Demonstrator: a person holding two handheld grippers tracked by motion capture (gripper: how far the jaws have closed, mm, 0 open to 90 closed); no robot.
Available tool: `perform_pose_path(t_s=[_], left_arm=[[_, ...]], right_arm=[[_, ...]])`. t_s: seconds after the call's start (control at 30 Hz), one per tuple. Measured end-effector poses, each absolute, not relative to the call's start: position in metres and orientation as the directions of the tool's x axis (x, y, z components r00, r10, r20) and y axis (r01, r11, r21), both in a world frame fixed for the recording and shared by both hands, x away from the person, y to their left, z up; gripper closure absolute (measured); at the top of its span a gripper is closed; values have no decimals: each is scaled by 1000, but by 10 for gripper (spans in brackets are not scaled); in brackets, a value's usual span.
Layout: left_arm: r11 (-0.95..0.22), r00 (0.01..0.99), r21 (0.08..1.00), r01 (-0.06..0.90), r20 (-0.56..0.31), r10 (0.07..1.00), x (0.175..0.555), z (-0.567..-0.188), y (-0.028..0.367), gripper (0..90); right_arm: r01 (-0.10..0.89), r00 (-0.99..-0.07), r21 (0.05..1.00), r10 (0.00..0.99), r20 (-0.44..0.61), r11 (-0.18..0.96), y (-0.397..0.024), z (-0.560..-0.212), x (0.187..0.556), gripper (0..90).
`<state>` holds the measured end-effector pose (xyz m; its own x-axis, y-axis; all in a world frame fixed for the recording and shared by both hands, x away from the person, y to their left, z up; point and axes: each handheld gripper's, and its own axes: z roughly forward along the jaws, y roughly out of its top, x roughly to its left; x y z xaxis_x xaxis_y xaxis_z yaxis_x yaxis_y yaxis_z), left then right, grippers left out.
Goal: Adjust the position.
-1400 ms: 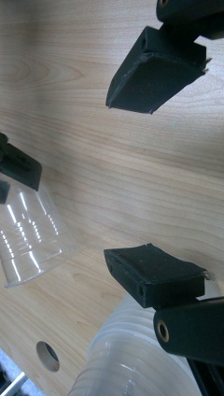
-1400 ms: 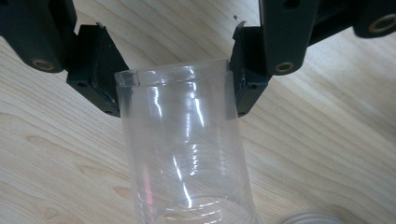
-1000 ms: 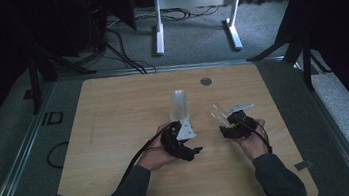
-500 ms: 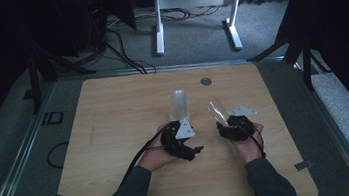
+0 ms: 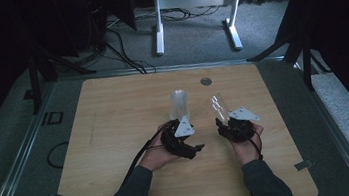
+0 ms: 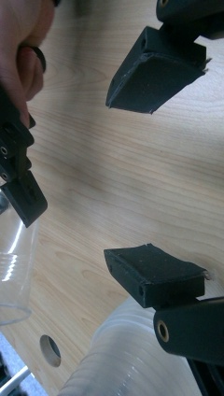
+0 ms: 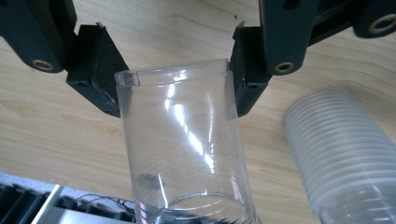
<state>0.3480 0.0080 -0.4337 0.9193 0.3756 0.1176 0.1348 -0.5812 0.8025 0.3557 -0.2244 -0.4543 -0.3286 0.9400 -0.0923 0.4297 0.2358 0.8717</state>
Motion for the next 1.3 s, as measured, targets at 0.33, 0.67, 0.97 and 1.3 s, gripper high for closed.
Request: perform_pose_path(t_s=[0.33,0.67,0.97,1.3], left_arm=[[-538,912,827,160,85,402,350,-433,6,230],[-497,902,849,180,59,429,353,-429,4,230],[-458,896,865,204,25,444,356,-424,3,230],[-389,881,895,220,-11,473,359,-418,3,249]], right_arm=[[352,-314,911,944,-100,214,-226,-454,349,419],[278,-332,936,936,-119,218,-223,-452,342,419],[219,-331,952,934,-135,216,-224,-451,335,419],[182,-335,961,932,-139,209,-224,-451,329,419]])
